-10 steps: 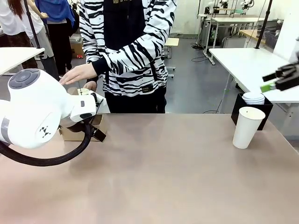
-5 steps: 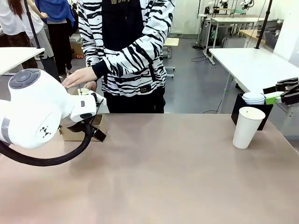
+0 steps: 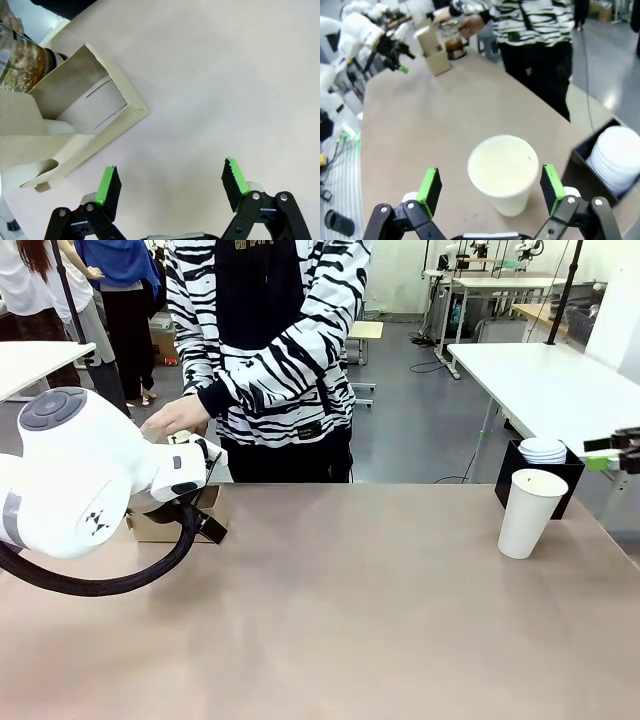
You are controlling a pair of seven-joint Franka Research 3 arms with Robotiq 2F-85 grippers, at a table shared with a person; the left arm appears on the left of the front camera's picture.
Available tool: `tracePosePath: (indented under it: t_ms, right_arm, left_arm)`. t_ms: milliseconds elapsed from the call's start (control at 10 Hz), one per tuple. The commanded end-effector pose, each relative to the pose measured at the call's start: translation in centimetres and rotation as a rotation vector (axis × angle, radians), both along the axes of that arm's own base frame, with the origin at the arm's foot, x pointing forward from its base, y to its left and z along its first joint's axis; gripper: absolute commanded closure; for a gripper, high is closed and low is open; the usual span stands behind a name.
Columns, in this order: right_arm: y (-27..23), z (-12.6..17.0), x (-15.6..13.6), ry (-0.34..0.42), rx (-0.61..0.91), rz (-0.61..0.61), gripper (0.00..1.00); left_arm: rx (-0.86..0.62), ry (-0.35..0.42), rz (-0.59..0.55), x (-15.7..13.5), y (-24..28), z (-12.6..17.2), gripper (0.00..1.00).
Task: Pour a drink into a cup and package it in a carrier.
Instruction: Pick up the 600 ml Paper Cup and place it in the middle top area of the table.
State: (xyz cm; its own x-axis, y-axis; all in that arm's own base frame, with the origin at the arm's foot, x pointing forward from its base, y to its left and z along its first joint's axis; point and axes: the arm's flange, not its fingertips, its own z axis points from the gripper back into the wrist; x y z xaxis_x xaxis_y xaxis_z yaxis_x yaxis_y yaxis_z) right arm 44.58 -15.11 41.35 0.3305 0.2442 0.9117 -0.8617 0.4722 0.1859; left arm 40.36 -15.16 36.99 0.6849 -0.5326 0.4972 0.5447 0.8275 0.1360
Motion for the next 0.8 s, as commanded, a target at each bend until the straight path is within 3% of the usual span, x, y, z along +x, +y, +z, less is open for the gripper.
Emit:
tracePosePath:
  t_ms: [0, 200, 500, 700]
  right_arm:
    - [-4.4, -4.6, 2.3, -0.092, 0.131, 0.022, 0.0]
    - [-6.2, -8.3, 2.5, -0.171, 0.208, 0.046, 0.0]
    - [-5.0, -13.6, 3.3, -0.214, 0.328, 0.098, 0.0]
    - [-3.4, -15.3, 3.9, -0.223, 0.329, 0.115, 0.0]
  left_arm:
    - [-0.001, 0.0, -0.001, 0.0, 0.0, 0.0, 0.0]
    - [-0.001, 0.0, -0.001, 0.0, 0.0, 0.0, 0.0]
    - [-0.001, 0.0, -0.001, 0.0, 0.0, 0.0, 0.0]
    - [-0.001, 0.0, -0.001, 0.0, 0.0, 0.0, 0.0]
